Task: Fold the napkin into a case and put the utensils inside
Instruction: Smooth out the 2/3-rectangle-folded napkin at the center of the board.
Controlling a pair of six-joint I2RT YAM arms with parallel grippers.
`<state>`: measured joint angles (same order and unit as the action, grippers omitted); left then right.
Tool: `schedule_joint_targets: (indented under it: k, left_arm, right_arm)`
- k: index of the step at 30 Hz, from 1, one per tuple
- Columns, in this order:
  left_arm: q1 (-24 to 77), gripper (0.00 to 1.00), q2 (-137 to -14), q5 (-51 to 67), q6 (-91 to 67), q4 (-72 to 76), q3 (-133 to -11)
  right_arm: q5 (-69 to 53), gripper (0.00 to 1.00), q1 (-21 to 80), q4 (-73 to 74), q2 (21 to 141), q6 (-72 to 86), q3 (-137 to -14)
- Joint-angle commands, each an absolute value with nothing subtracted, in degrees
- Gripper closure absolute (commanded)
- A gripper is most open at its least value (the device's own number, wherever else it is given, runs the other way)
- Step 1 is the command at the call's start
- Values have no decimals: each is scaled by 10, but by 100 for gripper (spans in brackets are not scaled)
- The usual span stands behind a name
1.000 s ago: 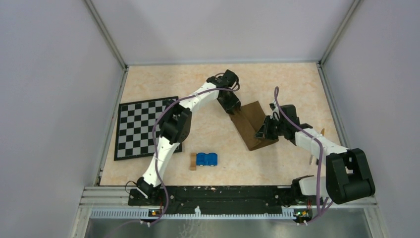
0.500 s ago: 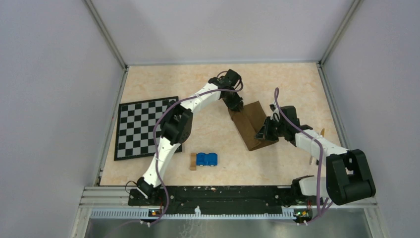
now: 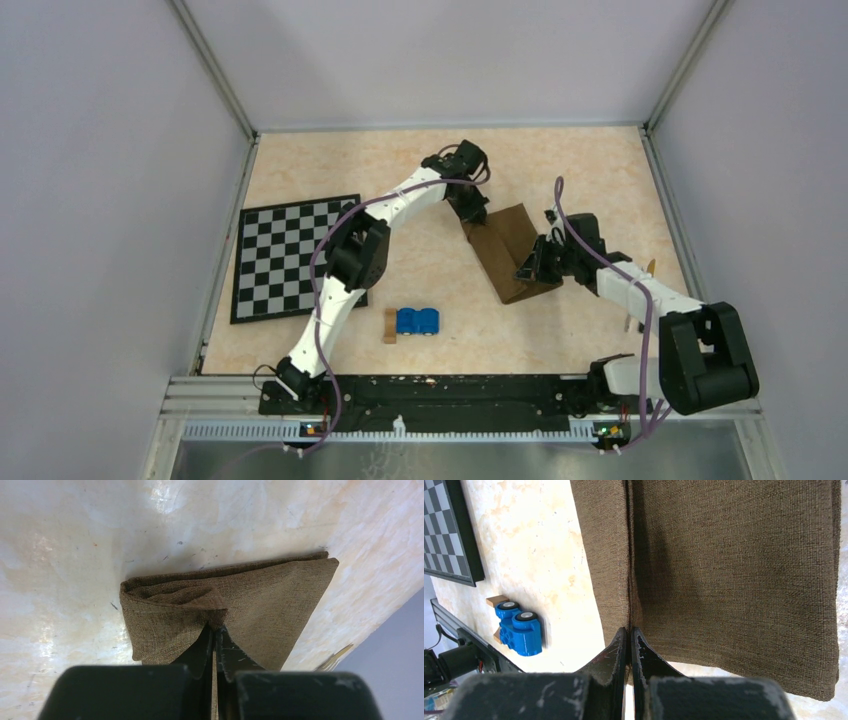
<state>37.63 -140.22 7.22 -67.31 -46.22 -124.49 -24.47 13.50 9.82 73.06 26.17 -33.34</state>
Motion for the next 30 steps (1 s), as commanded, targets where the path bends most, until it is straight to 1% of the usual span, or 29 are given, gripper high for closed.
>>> schedule_joint_targets:
  k: [1, 5, 8, 13, 19, 26, 30]
  left_arm:
    - [379, 100, -1378, 47, -651, -473, -1275]
    - [385, 100, -1352, 35, -635, -464, -1268]
    - [387, 100, -1344, 58, -635, -433, -1248]
    - [392, 100, -1362, 106, -622, -409, -1257]
    - [398, 100, -1354, 106, -606, -370, -1237]
    - [403, 100, -1347, 159, -563, -257, -1191]
    - [407, 100, -1362, 192, -543, -226, -1189]
  right_arm:
    - [-244, 100, 136, 87, 704, 265, -335]
    - [-241, 100, 136, 91, 699, 266, -331]
    - [-236, 100, 136, 94, 695, 269, -324]
    - [-212, 100, 137, 114, 691, 274, -317]
    - [-188, 100, 137, 122, 694, 275, -311]
    - [-166, 100, 136, 130, 707, 280, -309]
    - [-168, 100, 136, 132, 709, 282, -304]
